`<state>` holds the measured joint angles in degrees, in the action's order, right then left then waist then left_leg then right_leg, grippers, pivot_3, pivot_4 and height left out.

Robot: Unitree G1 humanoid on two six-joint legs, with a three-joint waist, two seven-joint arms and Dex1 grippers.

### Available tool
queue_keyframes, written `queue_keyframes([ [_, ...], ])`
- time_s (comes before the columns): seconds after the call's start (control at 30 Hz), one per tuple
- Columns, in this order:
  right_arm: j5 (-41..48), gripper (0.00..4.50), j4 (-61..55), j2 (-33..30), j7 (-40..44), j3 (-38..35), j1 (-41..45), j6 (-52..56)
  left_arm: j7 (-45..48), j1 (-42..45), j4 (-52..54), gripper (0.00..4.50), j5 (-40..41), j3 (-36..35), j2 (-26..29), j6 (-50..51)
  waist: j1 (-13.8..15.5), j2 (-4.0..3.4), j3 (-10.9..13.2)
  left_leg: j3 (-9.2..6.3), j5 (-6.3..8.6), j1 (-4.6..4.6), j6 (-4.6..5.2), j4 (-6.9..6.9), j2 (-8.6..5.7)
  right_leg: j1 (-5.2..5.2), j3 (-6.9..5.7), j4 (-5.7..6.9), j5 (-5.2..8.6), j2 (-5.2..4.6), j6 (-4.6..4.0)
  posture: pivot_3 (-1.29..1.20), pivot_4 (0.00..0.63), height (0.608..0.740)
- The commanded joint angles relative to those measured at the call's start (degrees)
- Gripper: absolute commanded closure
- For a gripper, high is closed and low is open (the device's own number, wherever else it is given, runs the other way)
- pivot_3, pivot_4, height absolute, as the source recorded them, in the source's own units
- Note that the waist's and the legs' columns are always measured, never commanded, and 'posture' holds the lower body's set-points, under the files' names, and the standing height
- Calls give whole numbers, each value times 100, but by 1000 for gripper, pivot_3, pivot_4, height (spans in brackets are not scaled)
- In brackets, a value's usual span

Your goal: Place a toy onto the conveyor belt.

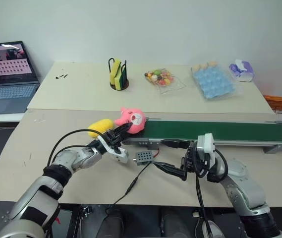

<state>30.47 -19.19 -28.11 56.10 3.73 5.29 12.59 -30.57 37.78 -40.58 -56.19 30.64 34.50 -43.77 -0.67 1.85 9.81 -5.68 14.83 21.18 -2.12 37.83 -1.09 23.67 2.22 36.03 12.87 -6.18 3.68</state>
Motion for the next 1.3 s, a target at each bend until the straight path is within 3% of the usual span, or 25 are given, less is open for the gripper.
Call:
queue_keyframes([
  [0.03, 34, 0, -172, 21, -48, -101, 19, -110, 108, 46, -33, 1057, 201, -43, 25, -195, 4, 0, 0, 0, 0, -1, 0, 0, 0, -2, 0, 0, 0, 0, 0, 0, 150, 740],
  [0.1, 53, 0, -187, 20, -47, -95, 21, -91, 93, 36, 7, 268, 191, -48, 45, -187, 7, 0, 0, 0, 0, -3, 0, 0, 0, -4, 0, 0, 0, 0, 0, 0, 150, 740],
  [0.13, 50, 0, -182, 21, -47, -91, 26, -91, 82, 34, 21, 79, 178, -46, 52, -171, 8, 0, 0, -1, 0, -3, 0, 0, 0, -4, 0, 0, 0, 0, 0, 0, 150, 740],
  [0.77, 49, 0, -199, 73, -118, -79, 25, -126, 69, 140, 75, 79, 61, 11, 107, -192, 0, -1, -1, -1, 0, -6, 0, 1, 0, -7, 0, 2, 0, 0, 0, 0, 150, 740],
  [1.1, 45, 0, -190, 110, -148, -100, 30, -171, 555, 404, -64, 79, 531, -176, 45, -575, -6, -1, -1, -1, -1, -4, -1, 2, -1, -5, 0, 3, 0, 0, -1, 0, 150, 740],
  [1.2, 50, 0, -193, 110, -146, -104, 19, -177, 810, 406, -187, 720, 778, -198, -6, -739, -16, -1, -1, 0, -1, -5, -1, 3, -1, -4, 0, 5, -1, 0, -1, 0, 150, 740],
  [1.3, 42, 0, -191, 107, -150, -106, 19, -179, 875, 385, -153, 1894, 786, -199, 1, -765, -16, -1, -1, 0, -1, -5, -1, 3, -1, -4, 0, 6, -1, 0, -1, 0, 150, 740],
])
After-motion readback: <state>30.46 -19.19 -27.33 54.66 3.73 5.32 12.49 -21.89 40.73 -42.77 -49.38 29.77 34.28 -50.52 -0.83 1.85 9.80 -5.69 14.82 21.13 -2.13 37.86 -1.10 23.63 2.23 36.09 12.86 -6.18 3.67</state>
